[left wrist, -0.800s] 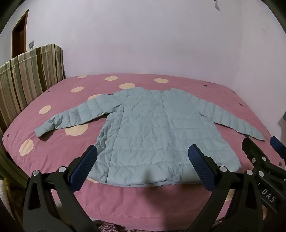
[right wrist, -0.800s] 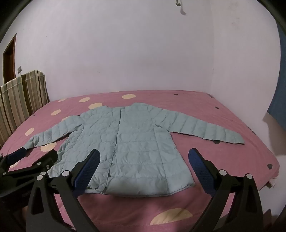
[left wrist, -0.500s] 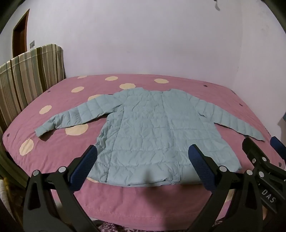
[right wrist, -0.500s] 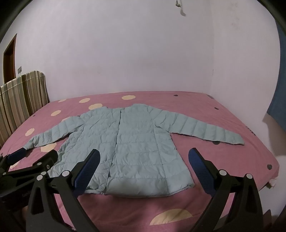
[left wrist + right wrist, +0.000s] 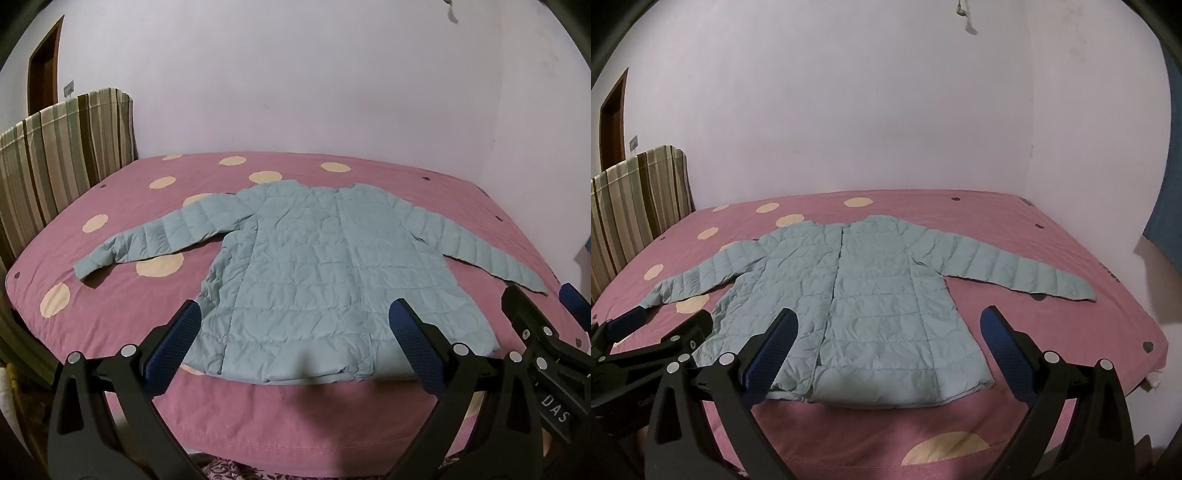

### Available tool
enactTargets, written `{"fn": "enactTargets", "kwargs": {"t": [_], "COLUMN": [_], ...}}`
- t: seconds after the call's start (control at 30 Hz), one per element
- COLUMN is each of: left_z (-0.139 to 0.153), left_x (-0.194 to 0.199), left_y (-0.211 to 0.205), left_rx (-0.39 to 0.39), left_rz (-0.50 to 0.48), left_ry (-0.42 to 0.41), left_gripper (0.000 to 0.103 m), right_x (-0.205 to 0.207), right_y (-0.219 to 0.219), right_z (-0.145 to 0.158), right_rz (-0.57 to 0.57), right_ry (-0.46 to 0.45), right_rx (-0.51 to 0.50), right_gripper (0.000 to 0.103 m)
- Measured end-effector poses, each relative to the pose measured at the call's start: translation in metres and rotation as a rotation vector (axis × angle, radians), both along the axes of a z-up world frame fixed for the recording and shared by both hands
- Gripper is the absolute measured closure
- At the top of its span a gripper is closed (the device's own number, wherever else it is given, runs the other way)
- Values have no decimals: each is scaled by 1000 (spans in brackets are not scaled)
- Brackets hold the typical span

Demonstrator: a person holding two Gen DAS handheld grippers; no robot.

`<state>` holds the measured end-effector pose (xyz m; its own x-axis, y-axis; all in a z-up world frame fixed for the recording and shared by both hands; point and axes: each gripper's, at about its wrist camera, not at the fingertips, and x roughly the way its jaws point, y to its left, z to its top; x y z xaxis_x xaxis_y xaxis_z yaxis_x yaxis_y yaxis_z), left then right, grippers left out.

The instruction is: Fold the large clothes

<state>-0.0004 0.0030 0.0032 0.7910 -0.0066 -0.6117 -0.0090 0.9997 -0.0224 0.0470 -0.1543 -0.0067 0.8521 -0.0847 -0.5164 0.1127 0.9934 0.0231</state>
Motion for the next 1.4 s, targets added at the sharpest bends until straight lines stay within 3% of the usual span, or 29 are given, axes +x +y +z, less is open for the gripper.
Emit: {"fn": "enactTargets", "kwargs": {"t": [1.4], "left_z": [-8], "left_x": [-4], "left_y": [6], "left_rx": [-7], "left_rz": [9], "left_ry": [2], "left_gripper": [2], "right_x": [-2], "right_y": [5], "right_z": [0], "right_rz": [2], "right_ry": [-3], "right_rx": [-7], "right_gripper": [5]}}
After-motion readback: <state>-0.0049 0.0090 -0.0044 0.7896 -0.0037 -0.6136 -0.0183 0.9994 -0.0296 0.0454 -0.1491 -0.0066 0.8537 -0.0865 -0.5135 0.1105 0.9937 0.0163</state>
